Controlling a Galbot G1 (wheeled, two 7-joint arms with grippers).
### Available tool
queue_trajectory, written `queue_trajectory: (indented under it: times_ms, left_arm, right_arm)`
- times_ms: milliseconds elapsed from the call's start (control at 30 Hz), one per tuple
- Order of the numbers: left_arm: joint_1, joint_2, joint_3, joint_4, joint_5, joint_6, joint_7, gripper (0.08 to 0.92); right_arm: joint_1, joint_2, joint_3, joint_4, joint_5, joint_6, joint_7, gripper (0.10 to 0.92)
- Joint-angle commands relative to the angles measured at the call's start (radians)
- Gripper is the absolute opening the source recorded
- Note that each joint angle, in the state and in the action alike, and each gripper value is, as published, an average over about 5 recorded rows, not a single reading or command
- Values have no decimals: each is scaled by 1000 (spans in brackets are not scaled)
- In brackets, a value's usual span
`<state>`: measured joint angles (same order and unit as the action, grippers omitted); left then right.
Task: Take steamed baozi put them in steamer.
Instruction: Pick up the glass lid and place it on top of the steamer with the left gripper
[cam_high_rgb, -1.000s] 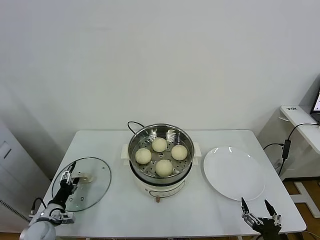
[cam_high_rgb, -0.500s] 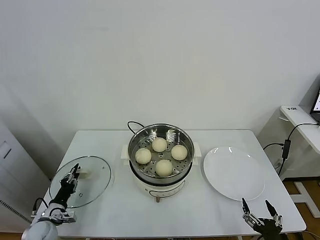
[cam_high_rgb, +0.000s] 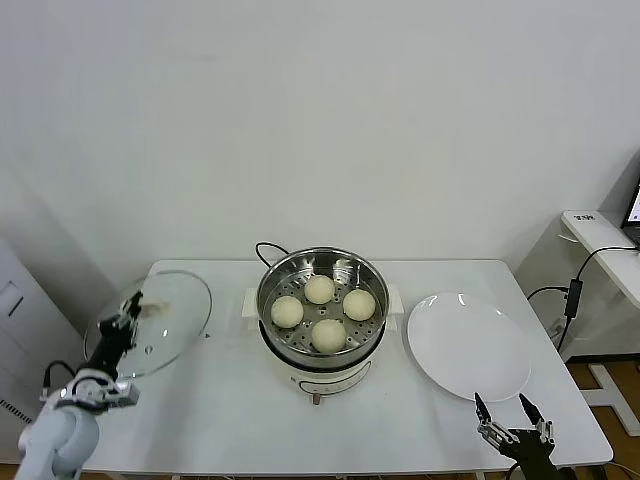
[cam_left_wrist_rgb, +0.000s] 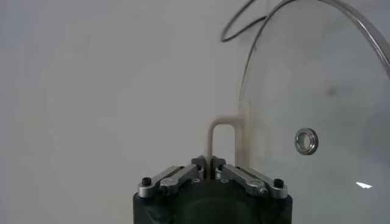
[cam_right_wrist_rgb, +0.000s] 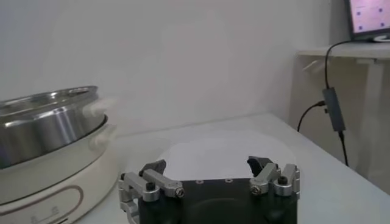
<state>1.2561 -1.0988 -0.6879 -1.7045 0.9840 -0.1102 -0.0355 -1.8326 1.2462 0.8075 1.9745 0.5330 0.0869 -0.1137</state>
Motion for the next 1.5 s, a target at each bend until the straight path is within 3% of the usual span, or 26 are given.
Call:
queue_trajectory:
  times_ms: [33, 167, 333, 633, 1000, 1500]
  left_arm:
    - [-72, 243, 279, -398, -219, 521, 163, 113]
    - [-122, 237, 488, -466, -133, 672, 165, 113]
    - [-277, 156, 751, -445, -8, 825, 164, 113]
    - [-481, -43, 1039, -275, 143, 896, 200, 113]
    - [-519, -134, 1105, -143, 226, 896, 225, 113]
    - [-528, -141, 1068, -79, 226, 896, 222, 113]
  right_arm:
    - [31, -29, 4, -28, -2, -17, -12, 823]
    - [19, -12, 18, -31, -10, -16, -17, 823]
    - [0, 11, 44, -28, -23, -14, -28, 823]
    - [-27, 52, 78, -27, -34, 1, -47, 823]
    - [-33, 65, 84, -34, -28, 13, -60, 823]
    - [-38, 69, 81, -44, -23, 29, -79, 823]
